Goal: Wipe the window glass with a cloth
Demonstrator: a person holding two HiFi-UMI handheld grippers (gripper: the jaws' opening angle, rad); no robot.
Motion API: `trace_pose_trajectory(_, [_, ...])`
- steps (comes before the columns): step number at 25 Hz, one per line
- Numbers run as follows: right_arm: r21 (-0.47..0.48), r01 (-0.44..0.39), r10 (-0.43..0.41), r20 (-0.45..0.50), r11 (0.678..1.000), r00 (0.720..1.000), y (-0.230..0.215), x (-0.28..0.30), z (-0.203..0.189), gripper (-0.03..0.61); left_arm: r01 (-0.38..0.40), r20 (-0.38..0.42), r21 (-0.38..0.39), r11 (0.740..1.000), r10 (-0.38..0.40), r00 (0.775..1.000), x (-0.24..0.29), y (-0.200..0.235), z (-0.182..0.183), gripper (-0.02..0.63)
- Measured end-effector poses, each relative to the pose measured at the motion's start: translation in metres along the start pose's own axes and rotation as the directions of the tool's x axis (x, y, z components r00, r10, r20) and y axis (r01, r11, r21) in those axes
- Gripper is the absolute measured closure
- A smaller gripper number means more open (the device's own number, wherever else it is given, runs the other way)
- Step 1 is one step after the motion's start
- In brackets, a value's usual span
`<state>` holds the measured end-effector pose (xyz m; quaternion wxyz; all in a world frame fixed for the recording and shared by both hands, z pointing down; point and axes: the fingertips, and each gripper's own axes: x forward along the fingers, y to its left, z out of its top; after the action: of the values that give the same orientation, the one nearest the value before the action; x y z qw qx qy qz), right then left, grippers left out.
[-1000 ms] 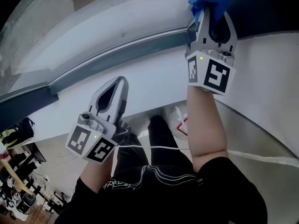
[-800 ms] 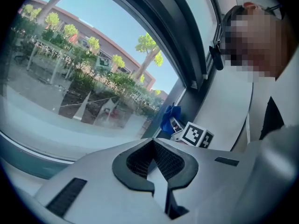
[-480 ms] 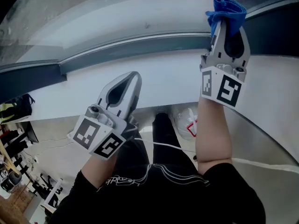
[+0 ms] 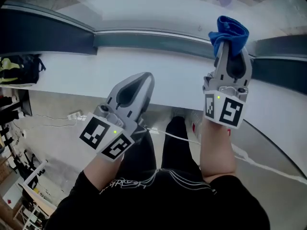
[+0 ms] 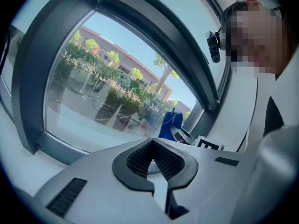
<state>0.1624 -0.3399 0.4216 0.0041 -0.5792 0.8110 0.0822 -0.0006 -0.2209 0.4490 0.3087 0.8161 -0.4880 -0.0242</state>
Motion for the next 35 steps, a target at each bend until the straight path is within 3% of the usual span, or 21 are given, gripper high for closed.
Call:
trace_pose_trajectory(8, [0.057,-0.156,0.156,0.009,0.986,0.988,0.169,0.021,-0.002,0.515,-0.093,0.041,-0.03,0.995,0.094,0.995,-0.094,0.102,0.015,0.607])
trace_pose_trajectory(16, [0.099,-0.247,0.248,0.001,0.964,0.969,0.308,0.047,-0.008,0.515,-0.163,0.069,-0.048,0.985,0.166,0.984,-0.174,0.196,0.04,0.607])
trace_pose_trajectory(26, [0.124,-0.331,0.332,0.013,0.935,0.943,0.421,0.091,-0.019,0.515,-0.23,0.092,-0.094,0.969,0.238,0.967,-0.229,0.277,0.05,0.607])
trace_pose_trajectory(35, [0.125,-0.347,0.35,-0.002,0.929,0.937,0.473,0.134,-0.036,0.515,-0.247,0.095,-0.126,0.961,0.259,0.961,-0.246,0.31,0.049,0.607])
